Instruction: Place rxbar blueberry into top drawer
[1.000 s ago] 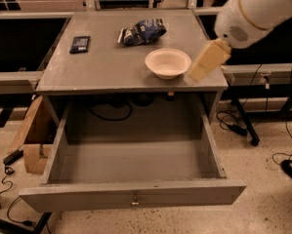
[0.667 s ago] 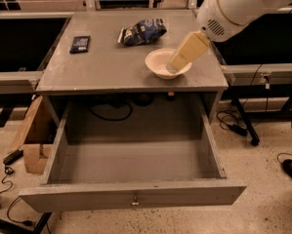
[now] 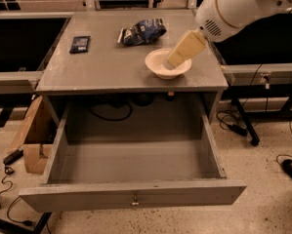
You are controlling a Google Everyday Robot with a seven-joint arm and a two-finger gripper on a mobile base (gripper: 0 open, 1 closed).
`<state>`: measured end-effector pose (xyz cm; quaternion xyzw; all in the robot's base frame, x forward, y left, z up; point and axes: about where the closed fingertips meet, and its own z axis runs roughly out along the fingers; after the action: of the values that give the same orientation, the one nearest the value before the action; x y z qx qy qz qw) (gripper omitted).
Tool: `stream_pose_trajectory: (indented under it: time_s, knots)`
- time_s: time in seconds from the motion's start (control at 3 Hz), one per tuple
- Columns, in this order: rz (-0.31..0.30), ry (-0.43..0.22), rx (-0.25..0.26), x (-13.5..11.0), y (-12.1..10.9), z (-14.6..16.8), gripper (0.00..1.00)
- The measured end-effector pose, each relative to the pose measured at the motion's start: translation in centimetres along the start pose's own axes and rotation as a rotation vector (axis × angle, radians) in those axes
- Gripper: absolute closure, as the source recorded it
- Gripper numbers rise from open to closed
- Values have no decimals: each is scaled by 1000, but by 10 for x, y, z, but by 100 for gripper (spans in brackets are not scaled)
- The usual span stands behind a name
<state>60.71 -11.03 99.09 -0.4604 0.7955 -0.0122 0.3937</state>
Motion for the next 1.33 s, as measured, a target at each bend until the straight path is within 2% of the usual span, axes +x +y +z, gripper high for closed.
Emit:
stream_pose_trajectory:
  time_s: [0.33, 0.67, 1.0, 1.33]
  knots:
    - [59, -116, 22, -27, -11, 42, 0]
    - [135, -207, 32, -65, -31, 89, 0]
    - [229, -276, -12, -121, -42, 130, 0]
    - [289, -303, -56, -169, -50, 158, 0]
